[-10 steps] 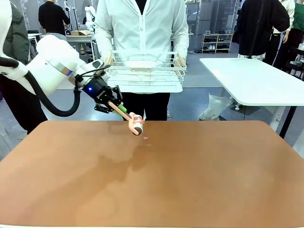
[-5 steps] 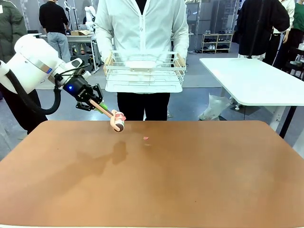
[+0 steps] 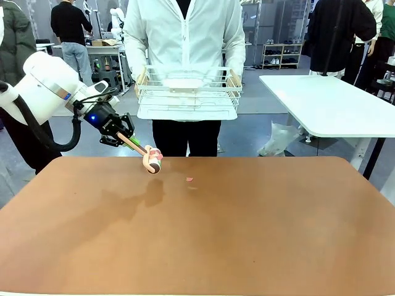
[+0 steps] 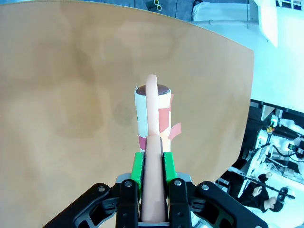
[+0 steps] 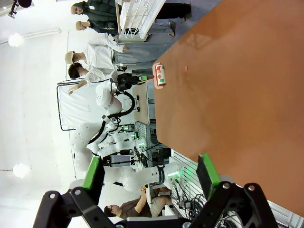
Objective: Clean the table.
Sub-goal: Clean the table with the Lint Roller when the human lifts the Dish drying rack.
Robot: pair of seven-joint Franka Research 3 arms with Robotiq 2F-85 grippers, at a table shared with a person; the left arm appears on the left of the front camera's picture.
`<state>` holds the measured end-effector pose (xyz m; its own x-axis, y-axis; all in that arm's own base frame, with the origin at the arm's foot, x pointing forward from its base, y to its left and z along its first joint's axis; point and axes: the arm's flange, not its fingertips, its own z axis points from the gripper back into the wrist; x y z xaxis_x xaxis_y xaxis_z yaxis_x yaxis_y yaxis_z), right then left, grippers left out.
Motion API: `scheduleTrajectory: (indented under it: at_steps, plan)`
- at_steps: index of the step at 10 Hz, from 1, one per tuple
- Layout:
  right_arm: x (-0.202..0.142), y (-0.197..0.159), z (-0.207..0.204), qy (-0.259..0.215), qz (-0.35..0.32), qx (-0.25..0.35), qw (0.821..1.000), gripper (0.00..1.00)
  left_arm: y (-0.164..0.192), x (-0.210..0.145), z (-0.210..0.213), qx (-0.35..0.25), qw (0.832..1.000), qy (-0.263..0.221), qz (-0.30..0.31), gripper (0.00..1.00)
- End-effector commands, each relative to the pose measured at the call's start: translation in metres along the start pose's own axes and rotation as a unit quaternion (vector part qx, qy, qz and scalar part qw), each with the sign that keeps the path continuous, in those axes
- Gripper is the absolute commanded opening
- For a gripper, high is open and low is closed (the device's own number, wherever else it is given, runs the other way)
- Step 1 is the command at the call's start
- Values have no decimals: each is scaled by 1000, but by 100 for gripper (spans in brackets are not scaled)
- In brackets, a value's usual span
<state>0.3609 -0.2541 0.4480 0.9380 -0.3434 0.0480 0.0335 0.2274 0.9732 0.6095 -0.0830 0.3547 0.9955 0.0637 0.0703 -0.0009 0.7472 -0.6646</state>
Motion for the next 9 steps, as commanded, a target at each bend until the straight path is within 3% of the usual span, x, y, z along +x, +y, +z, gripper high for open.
scheduleTrajectory:
  at_steps: [1, 9]
  plan:
    - [-2, 1, 1, 0, 1, 1, 1000, 100, 4, 14, -10, 5, 999, 31, -34, 21]
    - [-2, 1, 1, 0, 1, 1, 1000, 100, 17, 20, -75, 23, 998, 66, -8, 21]
